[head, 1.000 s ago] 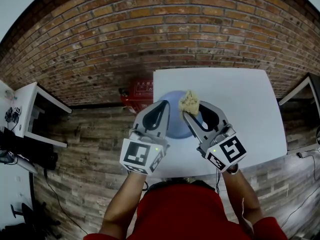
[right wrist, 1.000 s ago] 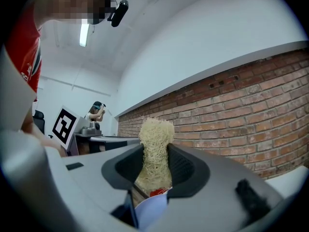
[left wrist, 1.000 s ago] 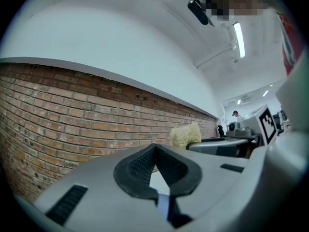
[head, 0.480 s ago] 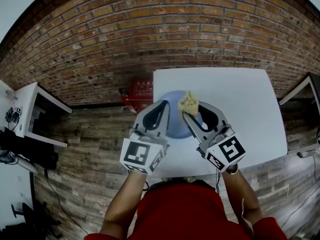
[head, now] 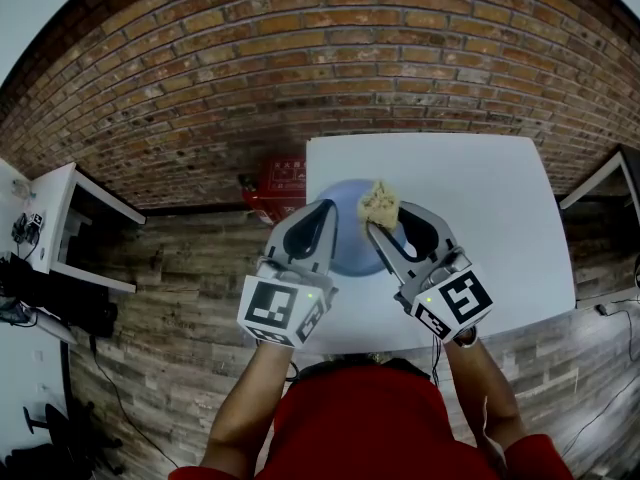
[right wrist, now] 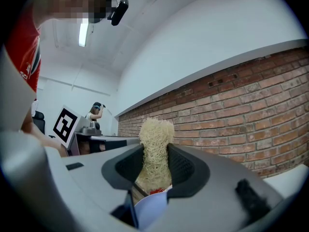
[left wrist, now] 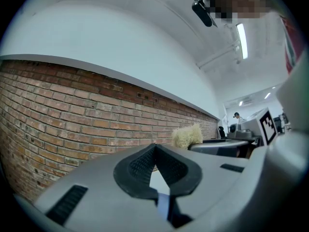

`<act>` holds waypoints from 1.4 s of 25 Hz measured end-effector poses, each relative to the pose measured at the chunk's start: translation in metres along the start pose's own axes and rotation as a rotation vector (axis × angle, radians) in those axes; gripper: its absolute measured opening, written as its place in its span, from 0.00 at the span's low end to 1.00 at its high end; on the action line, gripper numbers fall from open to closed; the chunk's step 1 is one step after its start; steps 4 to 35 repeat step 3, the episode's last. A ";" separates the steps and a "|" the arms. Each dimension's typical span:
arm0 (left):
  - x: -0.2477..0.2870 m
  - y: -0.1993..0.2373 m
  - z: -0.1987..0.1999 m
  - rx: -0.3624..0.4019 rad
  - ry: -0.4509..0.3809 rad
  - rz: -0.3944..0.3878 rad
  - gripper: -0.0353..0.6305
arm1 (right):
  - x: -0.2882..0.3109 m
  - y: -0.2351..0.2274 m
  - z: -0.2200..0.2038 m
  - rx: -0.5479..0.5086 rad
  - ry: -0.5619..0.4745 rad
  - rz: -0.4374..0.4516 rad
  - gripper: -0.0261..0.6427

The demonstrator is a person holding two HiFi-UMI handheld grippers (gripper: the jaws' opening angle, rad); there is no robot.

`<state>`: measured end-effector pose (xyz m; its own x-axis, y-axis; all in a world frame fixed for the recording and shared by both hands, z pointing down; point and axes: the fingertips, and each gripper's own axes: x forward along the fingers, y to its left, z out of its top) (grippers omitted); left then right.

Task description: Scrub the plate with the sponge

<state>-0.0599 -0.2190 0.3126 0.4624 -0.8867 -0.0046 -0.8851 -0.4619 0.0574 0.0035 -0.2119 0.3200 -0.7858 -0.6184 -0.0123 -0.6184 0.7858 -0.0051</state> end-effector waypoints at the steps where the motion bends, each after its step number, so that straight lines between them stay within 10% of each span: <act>1: 0.001 -0.001 0.000 -0.001 0.000 0.000 0.07 | 0.000 -0.001 0.000 0.000 0.000 0.000 0.27; 35: 0.002 -0.001 0.000 -0.002 0.000 0.001 0.07 | -0.001 -0.002 0.000 0.000 0.001 0.001 0.27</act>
